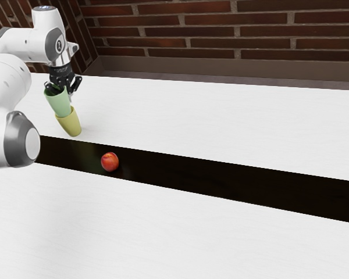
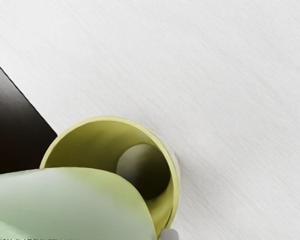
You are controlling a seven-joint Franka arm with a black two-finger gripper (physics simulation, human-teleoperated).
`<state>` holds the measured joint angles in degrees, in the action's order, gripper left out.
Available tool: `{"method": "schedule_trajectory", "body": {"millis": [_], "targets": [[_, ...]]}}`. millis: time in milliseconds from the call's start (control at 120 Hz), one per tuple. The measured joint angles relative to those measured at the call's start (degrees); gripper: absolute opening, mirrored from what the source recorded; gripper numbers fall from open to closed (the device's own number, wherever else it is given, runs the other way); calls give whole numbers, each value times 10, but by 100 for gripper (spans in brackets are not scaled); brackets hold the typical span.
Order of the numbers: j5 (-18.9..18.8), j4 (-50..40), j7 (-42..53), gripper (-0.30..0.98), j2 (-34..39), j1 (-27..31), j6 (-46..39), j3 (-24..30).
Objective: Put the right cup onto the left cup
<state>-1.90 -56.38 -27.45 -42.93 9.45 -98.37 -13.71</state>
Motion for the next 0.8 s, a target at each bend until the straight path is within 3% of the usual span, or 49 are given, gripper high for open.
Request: {"method": "schedule_trajectory", "body": {"millis": [600, 800], "targets": [[22, 53, 9, -9, -40, 10, 20, -11], [38, 53, 12, 33, -40, 10, 21, -16]]}}
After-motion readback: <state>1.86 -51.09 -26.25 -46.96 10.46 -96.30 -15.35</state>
